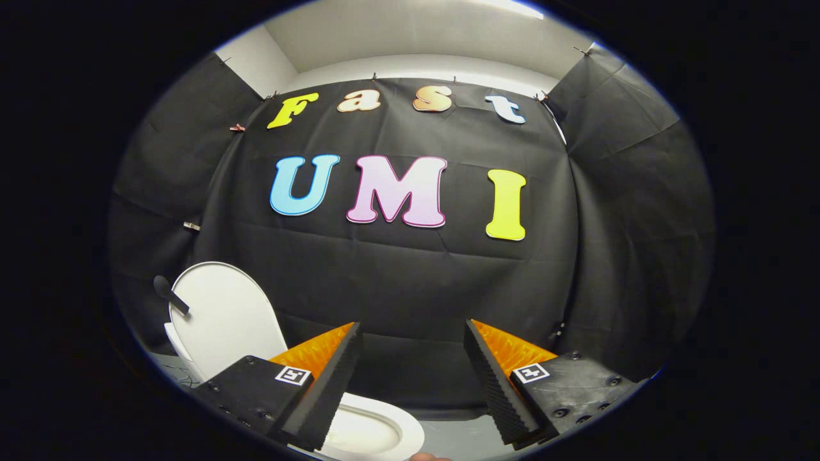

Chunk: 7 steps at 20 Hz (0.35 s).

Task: Open the toilet lid.

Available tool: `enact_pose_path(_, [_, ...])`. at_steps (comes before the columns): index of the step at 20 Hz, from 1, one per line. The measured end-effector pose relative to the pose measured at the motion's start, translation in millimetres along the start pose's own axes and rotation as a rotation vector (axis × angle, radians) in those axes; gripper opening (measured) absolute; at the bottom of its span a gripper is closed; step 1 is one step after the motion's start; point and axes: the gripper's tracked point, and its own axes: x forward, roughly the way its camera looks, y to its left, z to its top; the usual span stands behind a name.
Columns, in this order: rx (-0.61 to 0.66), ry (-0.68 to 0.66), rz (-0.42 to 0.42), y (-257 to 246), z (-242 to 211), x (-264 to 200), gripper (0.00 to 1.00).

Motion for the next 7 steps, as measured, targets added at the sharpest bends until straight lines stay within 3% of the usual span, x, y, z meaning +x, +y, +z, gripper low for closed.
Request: enact_pose_path(7, [0.009, -0.065, -0.008, -13, 8, 0, 0.98])
